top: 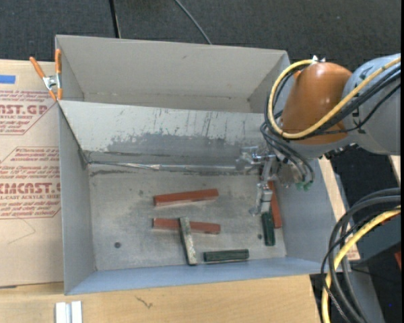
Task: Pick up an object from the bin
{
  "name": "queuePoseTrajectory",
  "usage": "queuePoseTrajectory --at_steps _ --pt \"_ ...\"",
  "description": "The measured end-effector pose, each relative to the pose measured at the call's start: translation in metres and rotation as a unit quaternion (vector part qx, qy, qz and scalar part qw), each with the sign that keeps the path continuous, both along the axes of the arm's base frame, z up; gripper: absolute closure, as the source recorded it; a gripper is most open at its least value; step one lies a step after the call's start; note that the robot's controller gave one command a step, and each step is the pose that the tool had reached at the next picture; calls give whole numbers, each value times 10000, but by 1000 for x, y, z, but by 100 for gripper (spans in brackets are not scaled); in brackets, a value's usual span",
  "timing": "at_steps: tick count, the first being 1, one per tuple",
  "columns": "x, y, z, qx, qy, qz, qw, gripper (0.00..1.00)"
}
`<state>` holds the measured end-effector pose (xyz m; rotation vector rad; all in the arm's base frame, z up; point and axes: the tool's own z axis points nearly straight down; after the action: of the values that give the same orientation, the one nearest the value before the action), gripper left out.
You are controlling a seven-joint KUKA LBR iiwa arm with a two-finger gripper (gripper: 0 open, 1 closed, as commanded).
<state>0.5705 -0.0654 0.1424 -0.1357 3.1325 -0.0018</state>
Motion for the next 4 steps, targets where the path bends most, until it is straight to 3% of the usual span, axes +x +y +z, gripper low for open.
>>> queuePoseTrajectory --at_steps 1,2,3,4 --pt "-23 8 -21 11 34 -442 9990 0" --pt "-27 19 -32 13 27 -1445 9895 0" --pt "-58 53 -35 6 28 -802 9968 0" --pt "-4 94 -70 19 0 -1616 9868 100"
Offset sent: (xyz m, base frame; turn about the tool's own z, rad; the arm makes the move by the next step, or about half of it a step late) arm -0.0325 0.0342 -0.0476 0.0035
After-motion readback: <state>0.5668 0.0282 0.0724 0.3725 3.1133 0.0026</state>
